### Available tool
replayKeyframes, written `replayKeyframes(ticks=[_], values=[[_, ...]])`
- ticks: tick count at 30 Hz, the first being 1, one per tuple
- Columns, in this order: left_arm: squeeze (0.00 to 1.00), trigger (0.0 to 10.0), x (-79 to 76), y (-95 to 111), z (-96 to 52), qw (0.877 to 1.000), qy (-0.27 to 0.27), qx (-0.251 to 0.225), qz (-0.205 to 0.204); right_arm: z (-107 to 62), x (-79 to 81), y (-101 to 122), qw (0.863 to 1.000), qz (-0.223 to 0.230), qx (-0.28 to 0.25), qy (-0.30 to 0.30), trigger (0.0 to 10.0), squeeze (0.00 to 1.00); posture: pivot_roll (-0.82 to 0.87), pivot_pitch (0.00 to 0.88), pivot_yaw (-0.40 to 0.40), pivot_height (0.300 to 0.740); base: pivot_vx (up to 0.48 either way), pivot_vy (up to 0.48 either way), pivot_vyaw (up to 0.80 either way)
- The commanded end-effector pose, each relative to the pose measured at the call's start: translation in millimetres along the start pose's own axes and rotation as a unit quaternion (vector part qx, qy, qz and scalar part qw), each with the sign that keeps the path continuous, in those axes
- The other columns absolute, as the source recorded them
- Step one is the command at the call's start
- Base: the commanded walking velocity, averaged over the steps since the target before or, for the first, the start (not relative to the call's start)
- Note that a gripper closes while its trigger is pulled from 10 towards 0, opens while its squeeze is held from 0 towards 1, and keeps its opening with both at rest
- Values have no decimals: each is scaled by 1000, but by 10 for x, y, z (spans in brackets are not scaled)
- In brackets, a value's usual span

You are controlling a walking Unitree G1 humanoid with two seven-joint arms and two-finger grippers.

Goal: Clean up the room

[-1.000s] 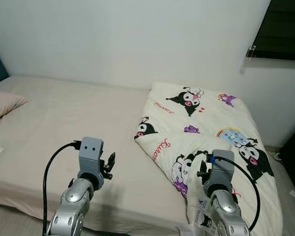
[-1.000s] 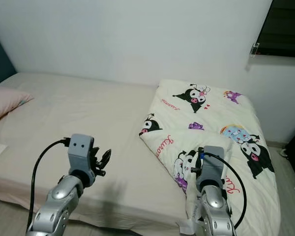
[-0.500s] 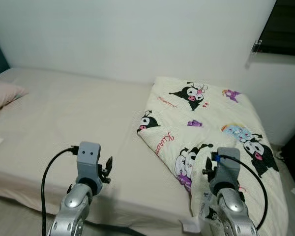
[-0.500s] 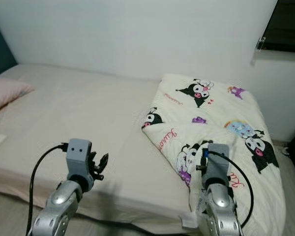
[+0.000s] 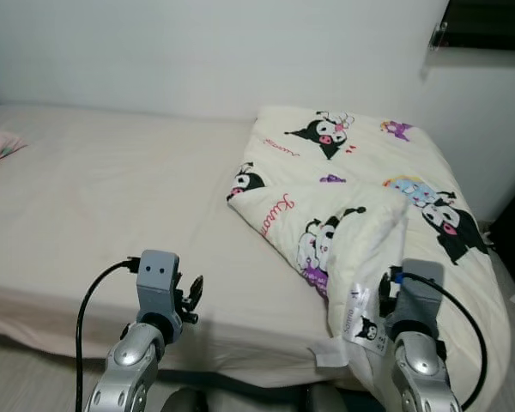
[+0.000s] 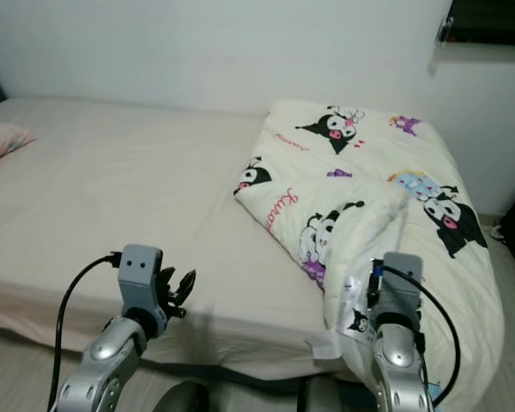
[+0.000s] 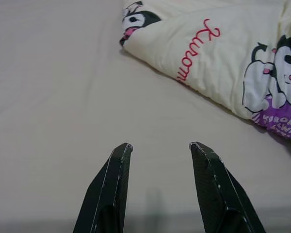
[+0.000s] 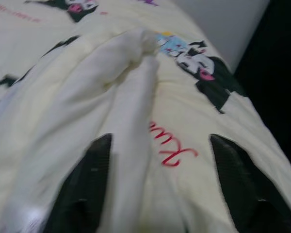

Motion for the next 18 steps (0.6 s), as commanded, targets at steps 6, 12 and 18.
replayKeyframes(ticks=[6, 12, 18], values=[[0, 10000, -41, 77, 4, 1000, -12, -13, 6, 154, 15, 94, 999, 43, -4, 8, 10000, 1000, -18, 96, 9, 615, 0, 0, 0], [0, 10000, 5, 178, -32, 999, -12, -31, 14, 329, 264, 203, 987, 135, -20, 79, 10000, 1000, 13, 116, 32, 615, 0, 0, 0], [0, 10000, -112, 252, -90, 997, -66, -41, 21, 392, 398, -22, 989, 116, 33, 91, 10000, 0, 36, 120, 32, 615, 0, 0, 0]])
Point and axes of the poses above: a point about 5 cm out from each wrist's last joint towards the gripper, its own z axis pointing out of the wrist towards the gripper, its own y axis along the axis of the wrist's last joint, x = y × z, the point moved 5 cm from there along z, pointing out of the wrist towards the gripper, and after that the axes turned 2 degrees about z, right-handed, at the moved point
